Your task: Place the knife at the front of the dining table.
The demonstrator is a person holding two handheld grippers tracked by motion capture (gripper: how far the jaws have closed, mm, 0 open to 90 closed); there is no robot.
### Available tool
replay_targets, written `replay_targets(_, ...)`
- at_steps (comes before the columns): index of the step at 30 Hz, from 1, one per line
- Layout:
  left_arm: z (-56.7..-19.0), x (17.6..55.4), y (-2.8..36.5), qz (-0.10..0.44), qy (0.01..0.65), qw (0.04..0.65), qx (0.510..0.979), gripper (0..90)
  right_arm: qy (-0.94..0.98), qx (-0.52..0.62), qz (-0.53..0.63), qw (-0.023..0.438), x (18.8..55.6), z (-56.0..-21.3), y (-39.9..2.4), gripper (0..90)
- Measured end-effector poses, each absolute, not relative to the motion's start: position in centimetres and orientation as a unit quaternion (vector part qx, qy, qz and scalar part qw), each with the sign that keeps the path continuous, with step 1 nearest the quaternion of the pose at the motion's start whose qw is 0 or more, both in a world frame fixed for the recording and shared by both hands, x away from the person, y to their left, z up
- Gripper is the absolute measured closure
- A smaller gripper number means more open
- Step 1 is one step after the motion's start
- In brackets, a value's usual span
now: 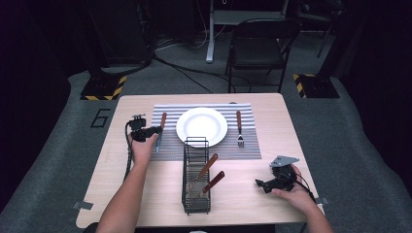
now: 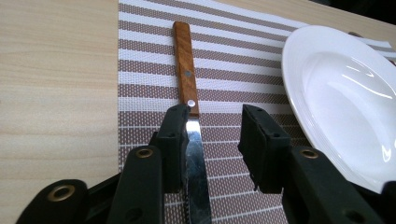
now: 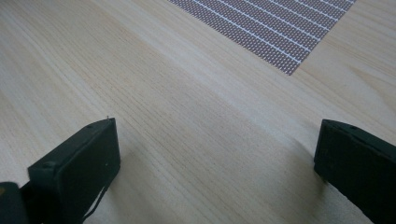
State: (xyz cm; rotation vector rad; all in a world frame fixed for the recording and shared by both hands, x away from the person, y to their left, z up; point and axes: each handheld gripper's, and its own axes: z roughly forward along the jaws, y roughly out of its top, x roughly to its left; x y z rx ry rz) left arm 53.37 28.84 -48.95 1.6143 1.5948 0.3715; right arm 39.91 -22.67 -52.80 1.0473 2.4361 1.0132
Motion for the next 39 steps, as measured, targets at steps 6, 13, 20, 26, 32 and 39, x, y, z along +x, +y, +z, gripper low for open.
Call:
replay_targets(6, -48.5, 52.2, 29.3, 0.149, 0.621, 0.405, 0.655, 57.1, 0.848, 0.365, 0.352, 0.151, 39.9, -52.8, -22.7, 0.0)
replay_targets(13, -47.6, 50.8, 30.3, 0.152, 0.607, 0.404, 0.667, 55.9, 0.849, 0.365, 0.352, 0.151, 39.9, -52.8, -22.7, 0.0)
replay_targets(20, -47.1, 49.4, 30.6, 0.159, 0.589, 0.401, 0.684, 52.4, 0.848, 0.365, 0.352, 0.151, 39.9, -52.8, -22.7, 0.0)
replay_targets(26, -46.9, 48.0, 30.8, 0.156, 0.577, 0.403, 0.693, 49.6, 0.848, 0.367, 0.352, 0.151, 39.9, -52.8, -22.6, 0.0)
replay_targets(32, -46.9, 46.7, 31.0, 0.158, 0.564, 0.397, 0.707, 47.8, 0.848, 0.367, 0.352, 0.151, 39.9, -52.8, -22.6, 0.0)
replay_targets(39, -47.6, 45.3, 32.6, 0.154, 0.569, 0.383, 0.711, 45.3, 0.848, 0.367, 0.352, 0.151, 39.9, -52.8, -22.6, 0.0)
